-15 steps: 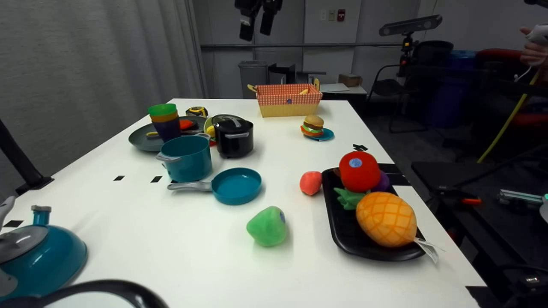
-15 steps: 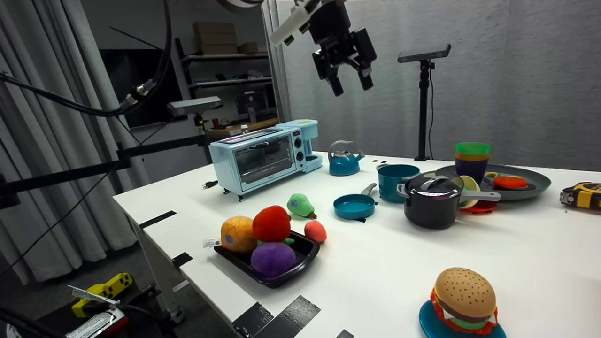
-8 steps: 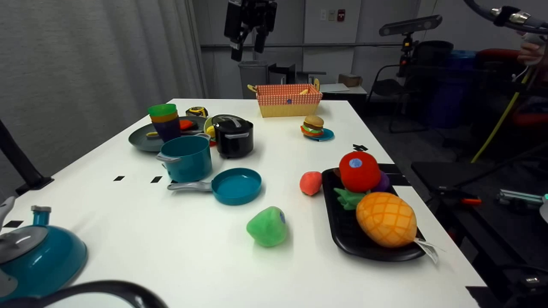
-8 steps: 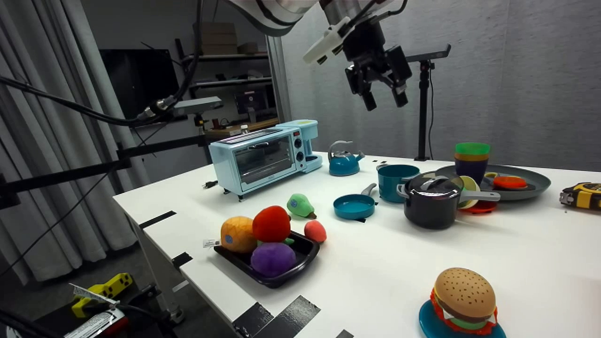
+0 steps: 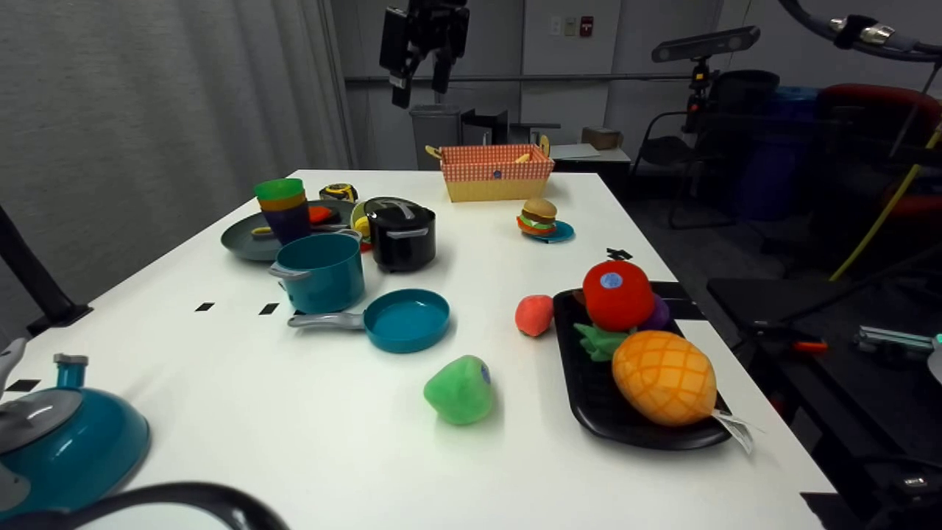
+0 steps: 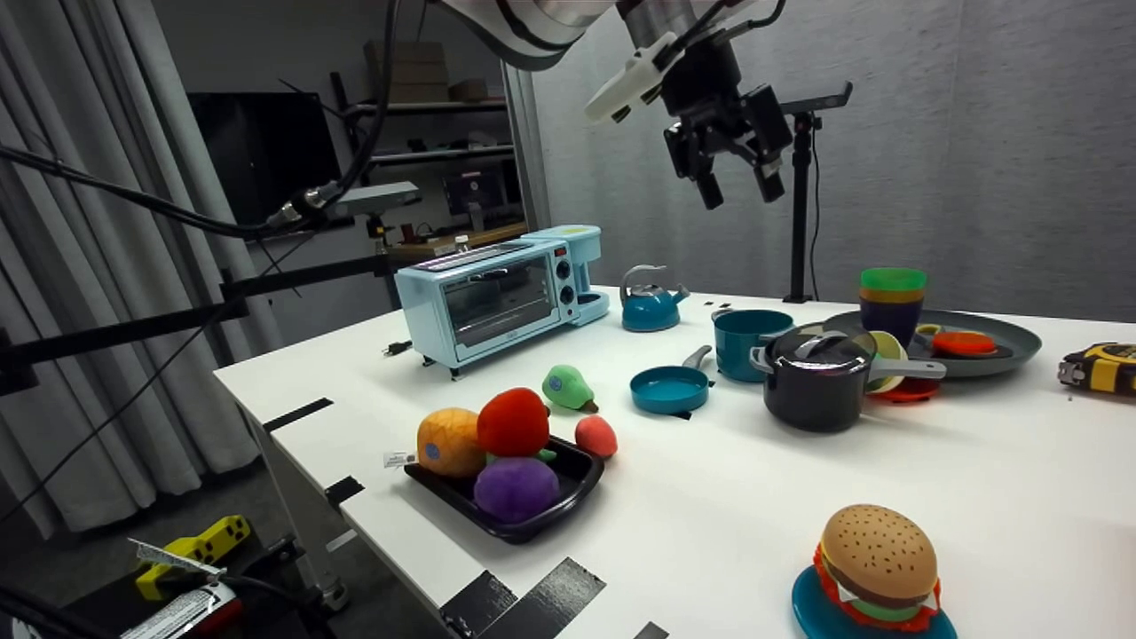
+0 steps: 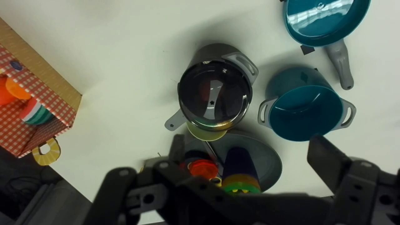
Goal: Pick the lid on the black pot and put it on the blue pan
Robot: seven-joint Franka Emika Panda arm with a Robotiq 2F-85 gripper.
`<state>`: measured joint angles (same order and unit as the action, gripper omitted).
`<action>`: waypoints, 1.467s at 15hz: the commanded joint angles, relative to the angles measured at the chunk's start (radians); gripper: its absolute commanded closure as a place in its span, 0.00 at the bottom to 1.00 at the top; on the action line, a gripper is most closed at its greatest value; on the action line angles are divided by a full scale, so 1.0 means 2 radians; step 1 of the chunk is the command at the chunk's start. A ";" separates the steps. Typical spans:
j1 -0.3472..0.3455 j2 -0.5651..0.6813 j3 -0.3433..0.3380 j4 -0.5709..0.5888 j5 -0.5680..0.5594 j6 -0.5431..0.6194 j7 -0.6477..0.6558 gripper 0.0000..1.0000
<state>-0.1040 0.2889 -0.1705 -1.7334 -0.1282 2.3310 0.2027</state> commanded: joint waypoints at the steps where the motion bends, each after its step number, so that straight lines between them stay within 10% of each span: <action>1: -0.003 0.014 0.005 0.010 0.005 -0.012 -0.011 0.00; 22: -0.051 0.196 0.012 0.171 0.077 -0.048 -0.054 0.00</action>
<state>-0.1874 0.6204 -0.1559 -1.4678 0.0089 2.2274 0.0986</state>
